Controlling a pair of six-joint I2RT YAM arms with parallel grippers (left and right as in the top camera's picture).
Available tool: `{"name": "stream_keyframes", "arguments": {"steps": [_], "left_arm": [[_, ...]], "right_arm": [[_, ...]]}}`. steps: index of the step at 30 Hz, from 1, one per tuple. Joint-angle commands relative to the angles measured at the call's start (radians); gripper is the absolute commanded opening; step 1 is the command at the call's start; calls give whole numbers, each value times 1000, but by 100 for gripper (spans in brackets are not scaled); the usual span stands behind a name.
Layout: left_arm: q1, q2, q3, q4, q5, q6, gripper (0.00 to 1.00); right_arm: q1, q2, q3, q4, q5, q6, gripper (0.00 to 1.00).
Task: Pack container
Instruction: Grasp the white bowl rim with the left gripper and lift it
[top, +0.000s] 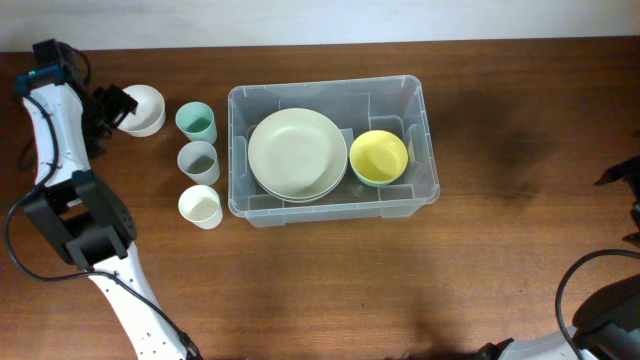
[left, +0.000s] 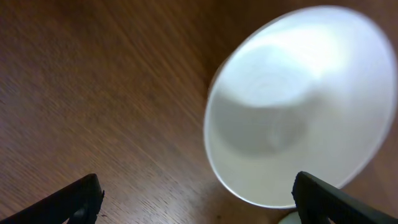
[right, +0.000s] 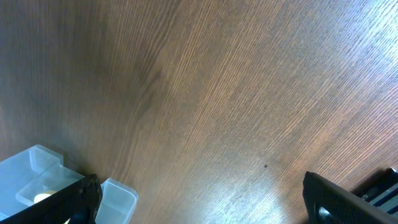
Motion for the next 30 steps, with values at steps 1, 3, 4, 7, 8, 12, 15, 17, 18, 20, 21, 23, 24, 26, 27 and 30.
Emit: {"name": "stream_keyframes", "arguments": {"steps": [1,3,4,7,8,12,15,17,18,20,21,23,24,26,27,30], "left_arm": [[0,22,-24,13,-23,-3,100],[0,22,-33,22,-30,-3,100],[0,22,-34,25,-34,-3,99],[0,26,-34,26,-50,-2,100],[0,27,-34,26,-55,-2,100],[0,55,-34,24,-55,-2,100],[0,81,-34,20,-56,-3,99],[1,98,-34,22,-56,-2,100],[2,100,-34,25,-56,-2,99],[1,101,-34,31,-56,-2,100],[1,101,-34,35,-56,-2,99],[1,101,-34,39,-56,-2,100],[1,101,-34,37,-56,-2,100],[2,101,-34,30,-56,-2,99],[2,101,-34,24,-56,-2,100],[2,101,-34,8,-56,-2,95]], "right_arm": [[-2,-3,-6,0,5,8,99],[-2,-3,-6,0,5,8,99],[-2,-3,-6,0,5,8,99],[-2,-3,-6,0,5,8,99],[-2,-3,-6,0,5,8,99],[-2,-3,-6,0,5,8,99],[-2,-3,-6,0,5,8,99],[-2,-3,-6,0,5,8,99],[-2,-3,-6,0,5,8,99],[-2,-3,-6,0,5,8,99],[-2,-3,-6,0,5,8,99],[-2,-3,-6,0,5,8,99],[-2,-3,-6,0,5,8,99],[-2,-3,-6,0,5,8,99],[-2,-3,-6,0,5,8,99],[-2,-3,-6,0,5,8,99]]}}
